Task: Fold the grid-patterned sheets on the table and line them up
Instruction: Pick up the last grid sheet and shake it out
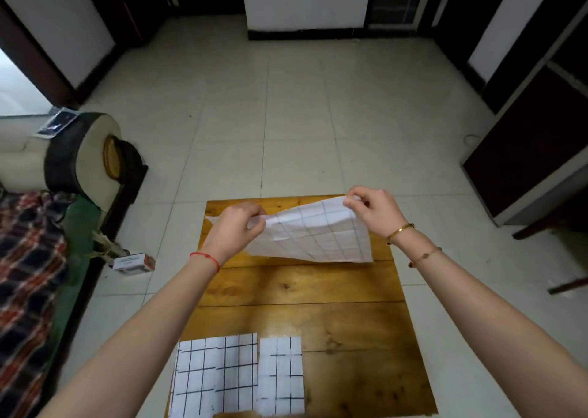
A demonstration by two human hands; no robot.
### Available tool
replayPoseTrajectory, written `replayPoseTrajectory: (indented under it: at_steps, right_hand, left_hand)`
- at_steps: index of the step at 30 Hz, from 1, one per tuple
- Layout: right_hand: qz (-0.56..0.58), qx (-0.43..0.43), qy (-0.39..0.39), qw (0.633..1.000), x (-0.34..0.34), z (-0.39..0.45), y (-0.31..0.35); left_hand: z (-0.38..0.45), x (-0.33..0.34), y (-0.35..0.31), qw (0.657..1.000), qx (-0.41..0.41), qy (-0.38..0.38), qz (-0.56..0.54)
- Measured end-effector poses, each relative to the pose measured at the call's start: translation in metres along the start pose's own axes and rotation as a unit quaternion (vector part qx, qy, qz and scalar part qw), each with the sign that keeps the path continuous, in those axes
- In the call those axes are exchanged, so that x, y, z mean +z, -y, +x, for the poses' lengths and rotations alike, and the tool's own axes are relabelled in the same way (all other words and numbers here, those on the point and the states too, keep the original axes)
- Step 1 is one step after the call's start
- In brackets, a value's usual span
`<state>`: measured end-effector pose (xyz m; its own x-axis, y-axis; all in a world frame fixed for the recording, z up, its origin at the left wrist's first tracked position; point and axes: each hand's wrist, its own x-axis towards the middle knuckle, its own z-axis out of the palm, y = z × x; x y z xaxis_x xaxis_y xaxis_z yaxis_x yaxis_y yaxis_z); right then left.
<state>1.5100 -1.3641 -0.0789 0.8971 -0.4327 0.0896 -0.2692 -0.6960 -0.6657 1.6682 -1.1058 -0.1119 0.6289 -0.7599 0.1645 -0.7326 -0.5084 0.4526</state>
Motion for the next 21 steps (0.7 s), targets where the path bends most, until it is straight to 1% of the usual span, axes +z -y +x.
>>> replayPoseTrajectory:
  at_steps: [7,13,17,21]
  right_hand:
    - [-0.026,-0.002,-0.033,0.999,-0.045,-0.011,0.022]
    - [-0.008,-0.002,-0.047,0.999,-0.076,-0.02,0.031]
    - [-0.005,-0.004,-0.041,0.999,-0.09,-0.029,0.037]
    - [0.02,0.0,-0.001,1.0,-0.102,-0.036,0.034]
  left_hand:
    - [-0.005,-0.057,-0.007,0.999,0.037,-0.005,0.018]
    - [-0.011,-0.095,-0.014,0.997,0.064,-0.022,0.029]
    - [-0.016,-0.114,-0.019,0.996,0.079,-0.018,0.024]
    - [-0.02,-0.134,-0.028,0.997,0.082,0.002,-0.013]
